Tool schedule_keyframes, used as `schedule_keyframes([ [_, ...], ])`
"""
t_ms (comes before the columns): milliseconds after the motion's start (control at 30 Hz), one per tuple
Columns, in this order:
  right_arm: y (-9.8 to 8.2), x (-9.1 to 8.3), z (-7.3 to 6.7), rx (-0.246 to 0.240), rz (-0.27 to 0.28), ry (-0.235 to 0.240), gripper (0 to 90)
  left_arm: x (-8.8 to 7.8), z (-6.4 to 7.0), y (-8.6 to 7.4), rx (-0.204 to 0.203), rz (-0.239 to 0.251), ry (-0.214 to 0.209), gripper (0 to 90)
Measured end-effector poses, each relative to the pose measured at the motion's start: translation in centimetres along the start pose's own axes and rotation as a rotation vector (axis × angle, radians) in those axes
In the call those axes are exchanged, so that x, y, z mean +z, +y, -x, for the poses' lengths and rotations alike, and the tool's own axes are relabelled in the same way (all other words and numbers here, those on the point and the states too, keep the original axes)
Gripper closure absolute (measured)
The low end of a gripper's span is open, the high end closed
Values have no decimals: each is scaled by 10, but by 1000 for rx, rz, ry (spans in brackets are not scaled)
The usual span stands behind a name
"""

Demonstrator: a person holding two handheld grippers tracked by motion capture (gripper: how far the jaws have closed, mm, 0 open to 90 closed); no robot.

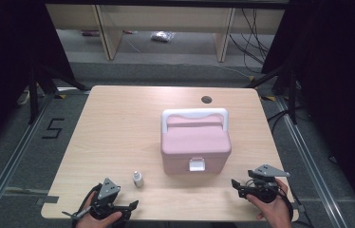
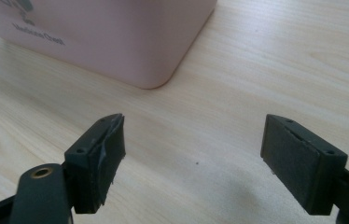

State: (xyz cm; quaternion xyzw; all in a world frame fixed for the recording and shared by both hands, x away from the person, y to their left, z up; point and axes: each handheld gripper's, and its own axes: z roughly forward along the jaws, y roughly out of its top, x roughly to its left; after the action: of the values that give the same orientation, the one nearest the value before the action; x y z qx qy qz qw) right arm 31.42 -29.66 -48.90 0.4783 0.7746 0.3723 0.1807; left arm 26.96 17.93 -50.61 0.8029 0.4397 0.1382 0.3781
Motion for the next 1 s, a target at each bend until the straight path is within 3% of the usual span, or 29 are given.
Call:
schedule_keyframes([
  [367,2,-2,-6,-16,19,20,260,-4,0,-3,6,-13,5,149],
  [433,3,-2,-14,-34,23,50,278,-4,1,-4,7,-10,8,150],
  [533,4,-3,-25,-4,14,83,298,-5,0,-4,8,-13,6,149],
  [633,5,0,-38,-91,14,139,322,-7,-1,-5,5,-10,11,149],
  [733,7,-1,-47,-122,16,167,329,-7,0,-6,2,-8,10,149],
  [767,6,-1,-52,-101,8,176,331,-7,0,-6,3,-5,11,149],
  [800,7,1,-56,-134,13,200,336,-7,1,-6,1,-11,13,150],
  [933,9,2,-67,-102,30,246,353,-8,1,-7,3,-13,4,149],
  [1000,11,3,-73,-125,42,258,353,-7,1,-7,0,-9,13,150],
])
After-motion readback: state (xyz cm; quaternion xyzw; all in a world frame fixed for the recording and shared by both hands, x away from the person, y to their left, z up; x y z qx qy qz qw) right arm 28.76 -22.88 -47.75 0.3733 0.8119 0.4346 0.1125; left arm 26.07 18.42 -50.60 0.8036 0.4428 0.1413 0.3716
